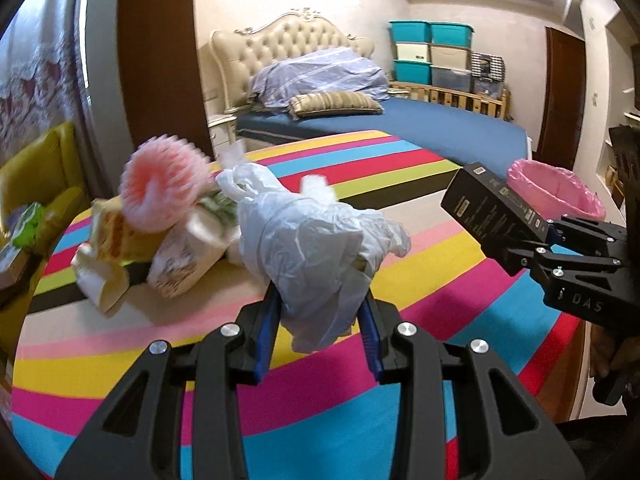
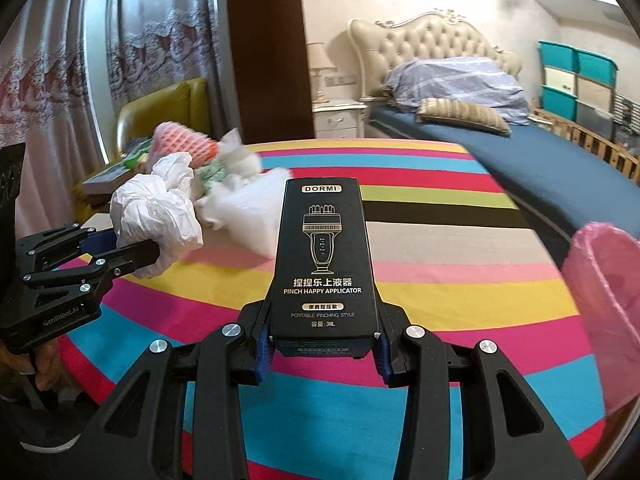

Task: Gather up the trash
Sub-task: 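Carry the bag and box over the pink bin and open both tools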

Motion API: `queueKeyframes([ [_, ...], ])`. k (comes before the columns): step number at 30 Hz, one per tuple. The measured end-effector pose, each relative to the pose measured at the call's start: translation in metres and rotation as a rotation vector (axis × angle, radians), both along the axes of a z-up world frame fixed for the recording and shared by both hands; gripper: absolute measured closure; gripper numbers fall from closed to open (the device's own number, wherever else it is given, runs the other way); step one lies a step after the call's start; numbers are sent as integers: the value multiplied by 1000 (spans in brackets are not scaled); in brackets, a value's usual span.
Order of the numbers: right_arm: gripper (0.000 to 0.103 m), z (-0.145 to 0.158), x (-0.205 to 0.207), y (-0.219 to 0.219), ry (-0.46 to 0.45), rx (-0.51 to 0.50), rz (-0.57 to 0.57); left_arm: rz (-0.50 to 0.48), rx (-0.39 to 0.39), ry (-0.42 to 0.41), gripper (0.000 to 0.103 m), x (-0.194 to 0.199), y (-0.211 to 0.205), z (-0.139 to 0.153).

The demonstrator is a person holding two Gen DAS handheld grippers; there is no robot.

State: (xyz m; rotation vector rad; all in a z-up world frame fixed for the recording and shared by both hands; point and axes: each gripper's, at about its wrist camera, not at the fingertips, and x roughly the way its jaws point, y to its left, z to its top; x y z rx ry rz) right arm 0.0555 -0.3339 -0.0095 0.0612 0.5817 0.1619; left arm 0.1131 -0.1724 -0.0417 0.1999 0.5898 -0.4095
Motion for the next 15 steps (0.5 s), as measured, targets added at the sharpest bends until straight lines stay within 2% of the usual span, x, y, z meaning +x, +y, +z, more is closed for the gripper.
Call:
queueKeyframes([
  [10, 64, 0, -16, -50, -32, -27, -152, -129, 17, -19, 67, 6, -66, -2],
  [15, 64, 0, -27, -79, -67, -50, -255, -183, 9, -67, 67, 6, -102, 3],
])
